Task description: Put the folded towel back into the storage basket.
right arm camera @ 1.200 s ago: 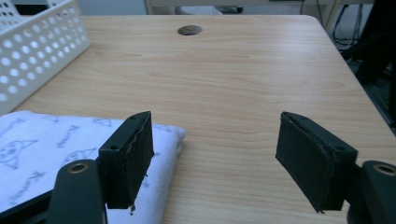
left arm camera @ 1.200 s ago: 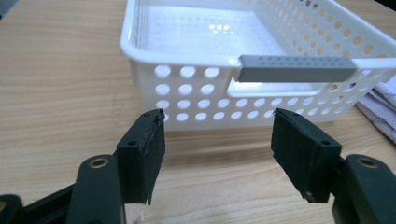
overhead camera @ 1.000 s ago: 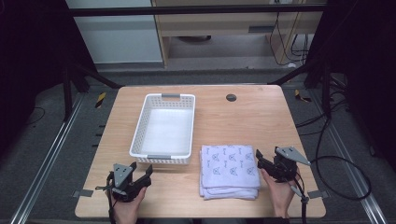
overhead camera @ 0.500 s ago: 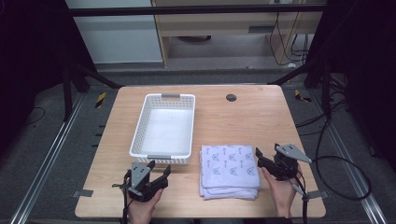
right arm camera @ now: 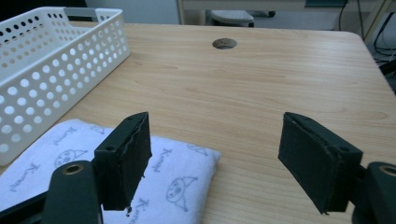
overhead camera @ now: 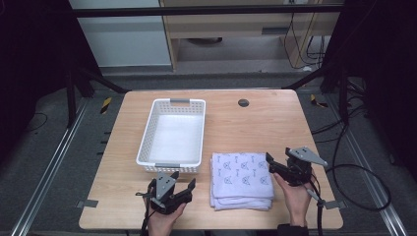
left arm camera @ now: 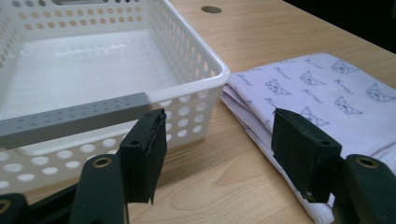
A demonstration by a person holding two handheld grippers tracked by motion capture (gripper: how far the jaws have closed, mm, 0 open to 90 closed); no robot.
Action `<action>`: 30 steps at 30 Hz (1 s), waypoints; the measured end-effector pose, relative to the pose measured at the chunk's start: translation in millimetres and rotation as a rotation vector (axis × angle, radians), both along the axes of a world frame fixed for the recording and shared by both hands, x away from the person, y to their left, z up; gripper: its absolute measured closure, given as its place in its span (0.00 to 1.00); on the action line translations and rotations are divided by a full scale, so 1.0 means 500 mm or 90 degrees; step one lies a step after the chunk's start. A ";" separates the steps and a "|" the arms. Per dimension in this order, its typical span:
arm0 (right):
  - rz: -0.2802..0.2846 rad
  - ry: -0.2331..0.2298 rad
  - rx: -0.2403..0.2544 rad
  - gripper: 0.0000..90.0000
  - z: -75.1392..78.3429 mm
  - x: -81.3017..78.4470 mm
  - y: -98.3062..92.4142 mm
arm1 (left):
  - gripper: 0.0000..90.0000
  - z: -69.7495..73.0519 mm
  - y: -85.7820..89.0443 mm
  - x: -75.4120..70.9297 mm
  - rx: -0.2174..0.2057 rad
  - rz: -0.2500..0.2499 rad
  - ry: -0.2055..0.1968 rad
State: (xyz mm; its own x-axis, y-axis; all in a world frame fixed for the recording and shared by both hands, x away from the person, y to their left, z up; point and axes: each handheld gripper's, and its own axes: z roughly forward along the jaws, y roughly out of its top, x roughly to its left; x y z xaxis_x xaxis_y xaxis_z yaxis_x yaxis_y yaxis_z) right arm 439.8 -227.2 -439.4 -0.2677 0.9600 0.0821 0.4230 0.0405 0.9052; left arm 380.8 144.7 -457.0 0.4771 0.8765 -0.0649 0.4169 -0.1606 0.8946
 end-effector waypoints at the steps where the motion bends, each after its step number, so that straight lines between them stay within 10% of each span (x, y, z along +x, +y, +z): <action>1: 0.003 0.003 0.002 0.27 0.000 0.002 0.002 | 0.39 -0.002 -0.007 0.001 -0.002 -0.004 0.004; 16: 0.056 0.034 -0.016 0.28 0.001 0.037 0.022 | 0.41 0.000 -0.061 0.003 0.015 -0.032 -0.003; 30: 0.059 0.062 -0.010 0.34 -0.037 0.051 0.011 | 0.41 -0.039 -0.119 0.021 0.052 -0.079 0.046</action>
